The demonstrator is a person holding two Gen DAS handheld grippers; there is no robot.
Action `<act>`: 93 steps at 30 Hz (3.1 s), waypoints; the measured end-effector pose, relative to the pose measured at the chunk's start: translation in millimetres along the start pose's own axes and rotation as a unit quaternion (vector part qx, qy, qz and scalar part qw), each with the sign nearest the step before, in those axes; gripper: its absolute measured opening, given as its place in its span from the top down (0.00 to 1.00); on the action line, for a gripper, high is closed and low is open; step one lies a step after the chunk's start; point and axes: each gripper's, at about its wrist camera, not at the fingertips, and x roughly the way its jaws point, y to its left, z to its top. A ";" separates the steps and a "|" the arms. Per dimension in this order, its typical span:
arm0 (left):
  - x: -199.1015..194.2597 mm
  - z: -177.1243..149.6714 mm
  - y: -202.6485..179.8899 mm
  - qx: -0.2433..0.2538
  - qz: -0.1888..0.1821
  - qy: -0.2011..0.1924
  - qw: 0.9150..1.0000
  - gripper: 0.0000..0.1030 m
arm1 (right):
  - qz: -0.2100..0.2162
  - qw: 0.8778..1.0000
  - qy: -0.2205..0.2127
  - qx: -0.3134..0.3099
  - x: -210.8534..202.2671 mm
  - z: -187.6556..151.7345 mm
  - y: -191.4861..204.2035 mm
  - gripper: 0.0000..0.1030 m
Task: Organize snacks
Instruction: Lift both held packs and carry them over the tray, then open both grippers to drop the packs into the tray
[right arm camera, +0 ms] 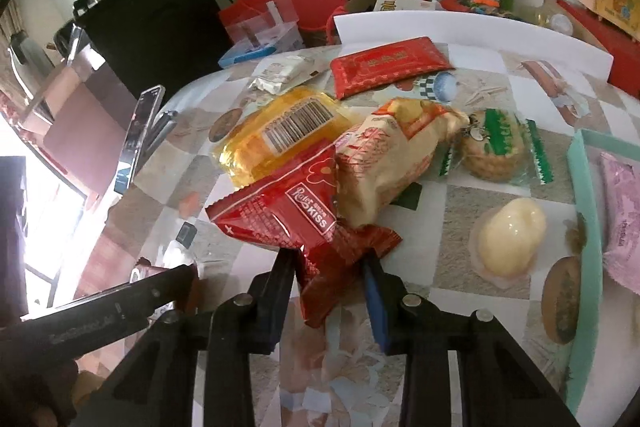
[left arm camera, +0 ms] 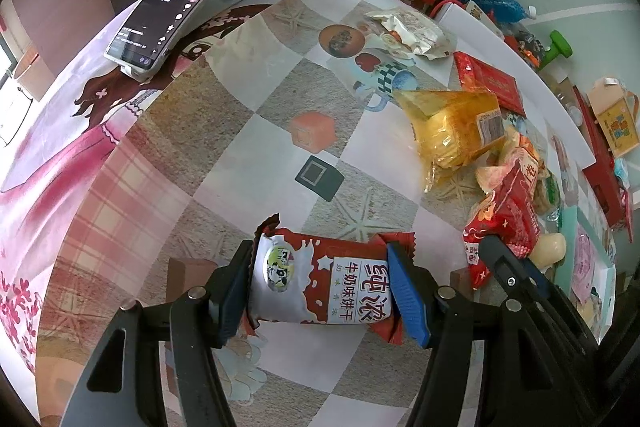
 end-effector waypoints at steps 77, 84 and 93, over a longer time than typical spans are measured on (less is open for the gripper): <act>-42.5 -44.2 -340.9 0.313 -0.140 -0.044 0.938 0.36 | -0.223 0.913 -0.189 0.284 -205.0 -46.8 -264.3 0.67; -19.6 -57.8 -369.2 0.336 -0.138 -0.029 0.931 0.36 | -0.226 0.909 -0.176 0.304 -196.6 -53.2 -281.4 0.66; 3.3 -66.8 -383.5 0.345 -0.128 -0.012 0.930 0.36 | -0.231 0.910 -0.162 0.305 -189.8 -52.0 -285.6 0.66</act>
